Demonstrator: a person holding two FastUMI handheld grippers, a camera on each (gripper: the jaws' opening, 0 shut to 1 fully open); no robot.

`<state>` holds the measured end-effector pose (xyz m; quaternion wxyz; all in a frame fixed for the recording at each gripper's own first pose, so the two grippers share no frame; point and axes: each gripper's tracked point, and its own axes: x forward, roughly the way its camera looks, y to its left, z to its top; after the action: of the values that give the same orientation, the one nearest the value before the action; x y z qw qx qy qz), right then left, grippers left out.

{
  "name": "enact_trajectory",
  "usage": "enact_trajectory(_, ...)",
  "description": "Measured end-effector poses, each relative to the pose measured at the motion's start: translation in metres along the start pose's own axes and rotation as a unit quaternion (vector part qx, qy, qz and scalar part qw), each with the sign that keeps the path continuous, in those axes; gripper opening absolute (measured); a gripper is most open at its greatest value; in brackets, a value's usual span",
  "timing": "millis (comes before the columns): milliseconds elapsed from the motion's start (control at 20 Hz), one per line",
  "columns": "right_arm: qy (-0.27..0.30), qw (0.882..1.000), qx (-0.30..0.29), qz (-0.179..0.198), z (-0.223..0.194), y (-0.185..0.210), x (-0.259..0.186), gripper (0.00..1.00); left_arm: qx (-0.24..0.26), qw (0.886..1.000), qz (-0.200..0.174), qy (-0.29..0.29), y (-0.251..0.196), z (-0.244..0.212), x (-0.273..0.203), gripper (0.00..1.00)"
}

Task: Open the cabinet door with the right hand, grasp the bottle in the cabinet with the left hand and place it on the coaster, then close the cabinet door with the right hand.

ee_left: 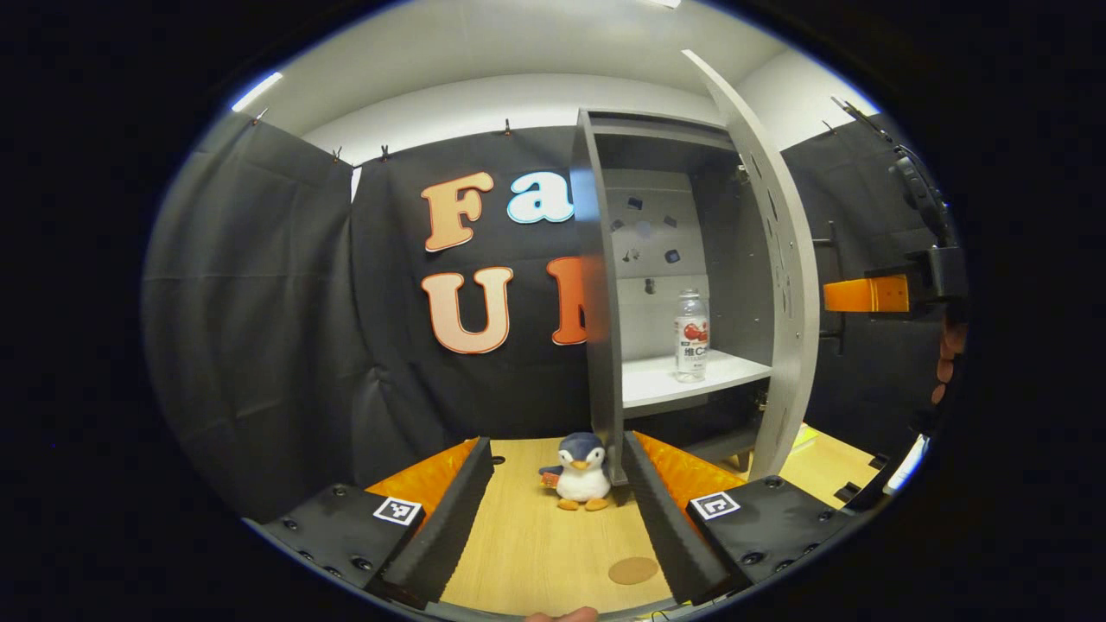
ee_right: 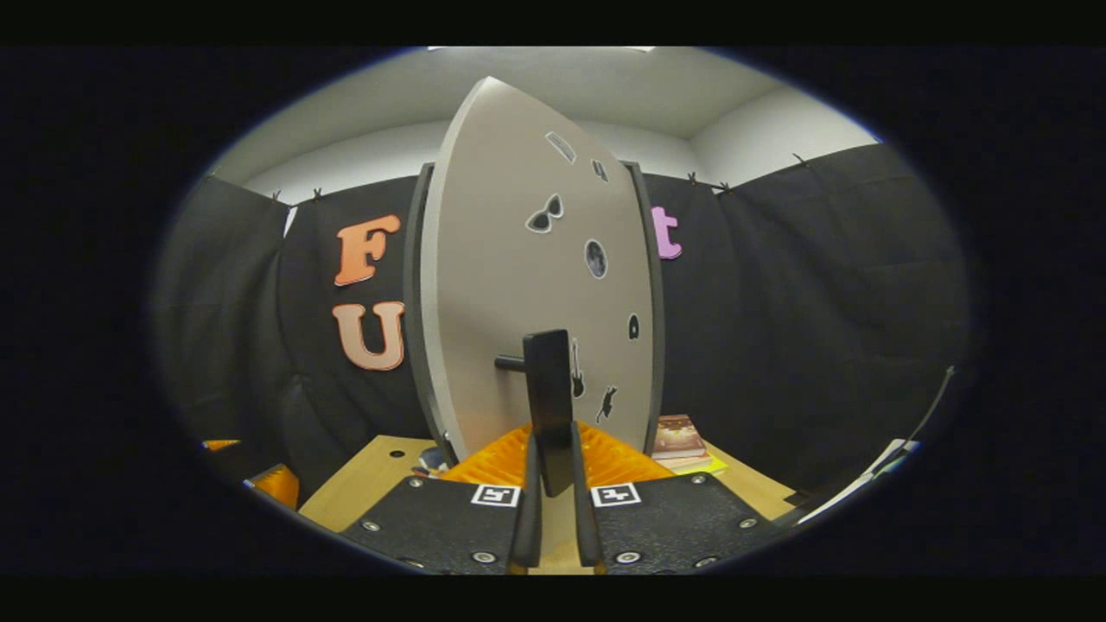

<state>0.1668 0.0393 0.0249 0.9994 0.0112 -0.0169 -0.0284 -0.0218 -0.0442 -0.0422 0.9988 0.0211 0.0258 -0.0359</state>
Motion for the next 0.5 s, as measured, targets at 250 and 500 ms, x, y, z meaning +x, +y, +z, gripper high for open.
enact_trajectory(250,0.000,1.000,0.007,-0.007,0.001,-0.023,-0.007,0.16,0.000,1.000,-0.008,0.006,-0.040,-0.001,-0.010,0.99)
enact_trajectory(500,-0.005,1.000,0.002,-0.009,0.002,-0.048,-0.010,0.10,-0.007,1.000,-0.017,0.021,-0.078,-0.008,-0.013,0.97)
